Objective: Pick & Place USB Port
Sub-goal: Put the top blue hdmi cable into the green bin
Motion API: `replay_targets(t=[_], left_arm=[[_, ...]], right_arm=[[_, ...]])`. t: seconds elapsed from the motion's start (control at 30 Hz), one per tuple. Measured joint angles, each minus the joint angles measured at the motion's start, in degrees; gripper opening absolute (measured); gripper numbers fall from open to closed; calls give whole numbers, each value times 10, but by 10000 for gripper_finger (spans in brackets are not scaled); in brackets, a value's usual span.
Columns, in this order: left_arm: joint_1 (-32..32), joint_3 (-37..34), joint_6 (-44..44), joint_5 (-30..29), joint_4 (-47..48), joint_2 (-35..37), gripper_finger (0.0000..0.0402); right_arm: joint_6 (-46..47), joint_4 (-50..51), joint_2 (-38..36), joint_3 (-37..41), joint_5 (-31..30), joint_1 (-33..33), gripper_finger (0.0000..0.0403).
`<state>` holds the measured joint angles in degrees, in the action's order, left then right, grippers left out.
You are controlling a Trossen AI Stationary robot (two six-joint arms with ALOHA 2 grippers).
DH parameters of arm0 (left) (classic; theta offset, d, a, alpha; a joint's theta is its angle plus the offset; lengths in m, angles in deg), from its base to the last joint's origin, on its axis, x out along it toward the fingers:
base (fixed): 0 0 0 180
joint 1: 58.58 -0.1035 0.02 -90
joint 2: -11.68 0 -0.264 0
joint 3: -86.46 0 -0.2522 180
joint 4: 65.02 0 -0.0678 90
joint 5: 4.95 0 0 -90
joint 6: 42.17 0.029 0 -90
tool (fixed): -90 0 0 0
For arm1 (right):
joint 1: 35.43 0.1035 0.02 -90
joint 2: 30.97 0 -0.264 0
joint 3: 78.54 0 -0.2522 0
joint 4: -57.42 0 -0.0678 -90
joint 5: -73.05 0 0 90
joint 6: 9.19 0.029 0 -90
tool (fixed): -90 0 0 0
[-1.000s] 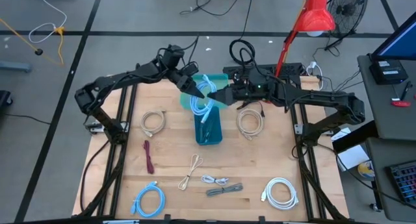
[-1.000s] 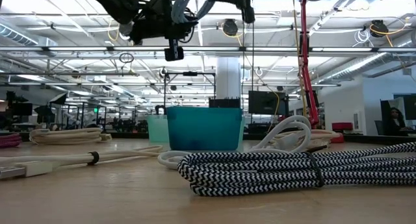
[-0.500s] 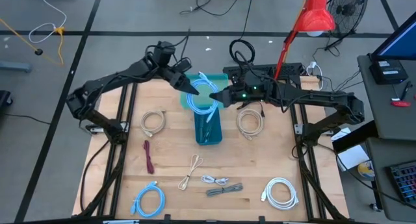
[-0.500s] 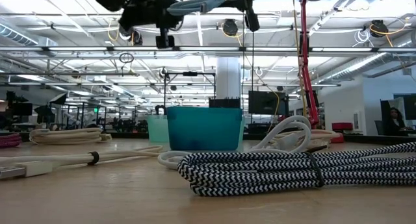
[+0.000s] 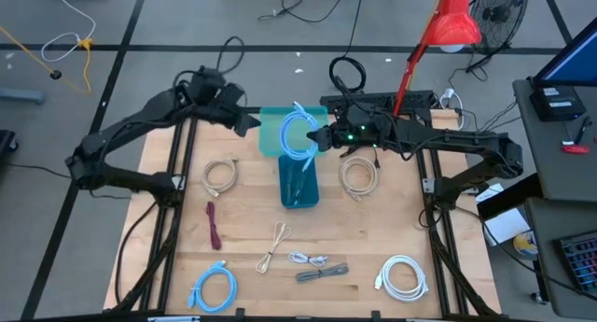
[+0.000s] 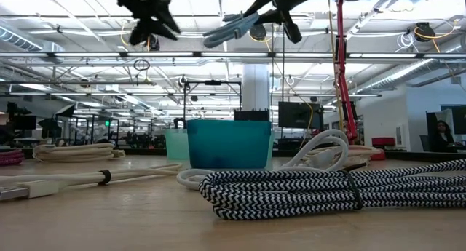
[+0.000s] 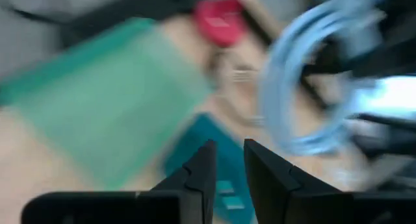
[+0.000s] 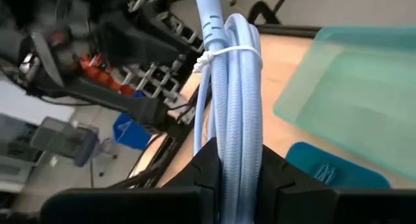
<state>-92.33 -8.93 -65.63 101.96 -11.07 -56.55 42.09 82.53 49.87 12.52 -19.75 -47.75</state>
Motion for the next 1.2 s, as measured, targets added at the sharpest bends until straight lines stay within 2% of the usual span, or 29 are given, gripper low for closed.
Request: replay_targets(t=[0.1,0.2,0.33,0.53,0.63,0.87,1.03,1.2], left_arm=[[55,1,8,-147,34,10,88],[106,0,-3,-249,36,6,110],[164,2,-12,-330,-32,-12,155],[207,2,79,-441,-137,-56,222],[205,12,109,-457,-168,-86,249],[186,121,120,-441,-156,-171,287],[188,193,146,-433,-102,-224,291],[189,206,143,-456,-60,-255,292]], right_arm=[[-2,6,0,0,-25,0,34],[-10,4,0,0,-56,-1,34],[-19,5,0,0,-86,-8,34],[-42,-2,4,0,-125,-9,34],[-56,-4,6,0,-137,-8,34],[-75,-12,12,0,-153,-3,34],[-87,-14,21,1,-166,1,34],[-89,-25,19,0,-167,1,34]])
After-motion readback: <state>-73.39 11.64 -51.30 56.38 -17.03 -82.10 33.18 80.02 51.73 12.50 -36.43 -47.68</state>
